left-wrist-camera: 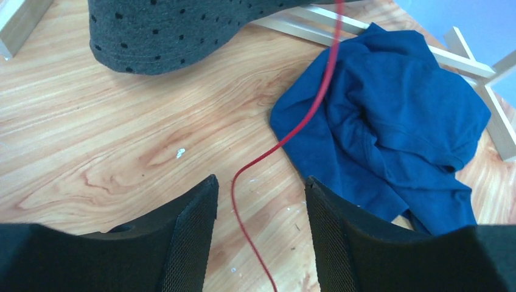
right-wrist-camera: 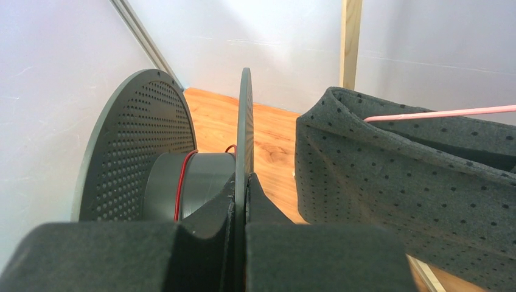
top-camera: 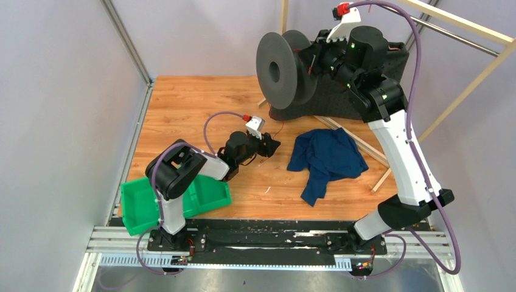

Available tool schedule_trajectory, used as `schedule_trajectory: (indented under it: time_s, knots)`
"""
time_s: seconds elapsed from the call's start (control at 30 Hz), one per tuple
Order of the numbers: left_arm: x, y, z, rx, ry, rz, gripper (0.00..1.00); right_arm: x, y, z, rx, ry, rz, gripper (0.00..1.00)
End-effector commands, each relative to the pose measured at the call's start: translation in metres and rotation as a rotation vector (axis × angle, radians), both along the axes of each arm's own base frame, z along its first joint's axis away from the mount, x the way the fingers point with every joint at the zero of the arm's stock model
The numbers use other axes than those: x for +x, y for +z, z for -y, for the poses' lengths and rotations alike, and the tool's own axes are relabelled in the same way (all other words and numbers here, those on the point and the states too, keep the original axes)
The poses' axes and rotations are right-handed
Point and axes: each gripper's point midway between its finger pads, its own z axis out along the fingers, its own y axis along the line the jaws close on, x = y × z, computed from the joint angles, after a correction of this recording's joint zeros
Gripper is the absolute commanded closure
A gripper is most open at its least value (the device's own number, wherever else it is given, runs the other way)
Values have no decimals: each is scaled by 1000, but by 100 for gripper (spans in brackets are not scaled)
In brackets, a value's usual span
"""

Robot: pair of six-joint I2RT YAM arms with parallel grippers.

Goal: Wrap the cables

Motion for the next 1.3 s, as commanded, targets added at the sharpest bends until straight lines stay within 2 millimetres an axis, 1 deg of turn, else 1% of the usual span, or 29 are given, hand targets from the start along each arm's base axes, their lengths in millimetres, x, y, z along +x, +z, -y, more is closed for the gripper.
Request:
schedule_trajectory:
  time_s: [0.0, 0.07, 0.13, 0.17, 0.2, 0.23, 0.27, 0.33, 0.37, 0.47, 0.67, 0.77, 0.93, 1.0, 1.03, 1.07, 1.13, 1.17, 1.27]
  knots:
    - [16, 17, 7, -55, 39, 68, 49, -13, 41, 12, 90, -3, 104, 99]
    - [18, 15, 6, -50, 50, 67, 57, -13, 40, 13, 89, -6, 103, 99]
    - [18, 15, 5, -46, 55, 68, 60, -12, 39, 14, 89, -8, 101, 99]
    - [18, 15, 6, -46, 51, 68, 58, -12, 39, 14, 89, -7, 98, 99]
    - [18, 14, 6, -44, 47, 70, 54, -11, 38, 14, 89, -6, 98, 99]
    - [17, 14, 6, -42, 44, 70, 46, -11, 38, 13, 89, -5, 95, 99]
    - [17, 15, 7, -38, 39, 72, 41, -10, 38, 13, 93, 0, 94, 99]
    - [17, 15, 6, -20, 36, 83, 34, -10, 37, 11, 97, 9, 91, 99]
    - [18, 16, 5, -11, 37, 92, 33, -11, 38, 11, 98, 12, 92, 99]
    - [19, 20, 3, 18, 42, 120, 31, -11, 37, 10, 101, 16, 87, 99]
    - [29, 29, -1, 58, 74, 175, 31, -11, 36, 8, 107, 28, 83, 99]
    - [34, 29, 3, 64, 73, 184, 30, -12, 37, 8, 112, 34, 84, 99]
    - [40, 37, 11, 40, 67, 196, 30, -12, 36, 7, 114, 38, 81, 99]
    - [43, 37, 15, 32, 65, 191, 31, -12, 35, 7, 116, 39, 79, 99]
    - [44, 36, 17, 28, 59, 188, 33, -11, 35, 7, 118, 40, 78, 99]
    - [45, 35, 20, 27, 51, 182, 38, -11, 35, 7, 119, 40, 76, 99]
    - [45, 33, 23, 19, 42, 167, 51, -11, 35, 8, 119, 37, 76, 99]
    - [44, 33, 24, 12, 39, 160, 60, -11, 35, 9, 119, 34, 76, 99]
    - [37, 31, 23, 0, 20, 135, 91, -8, 32, 14, 118, 10, 73, 99]
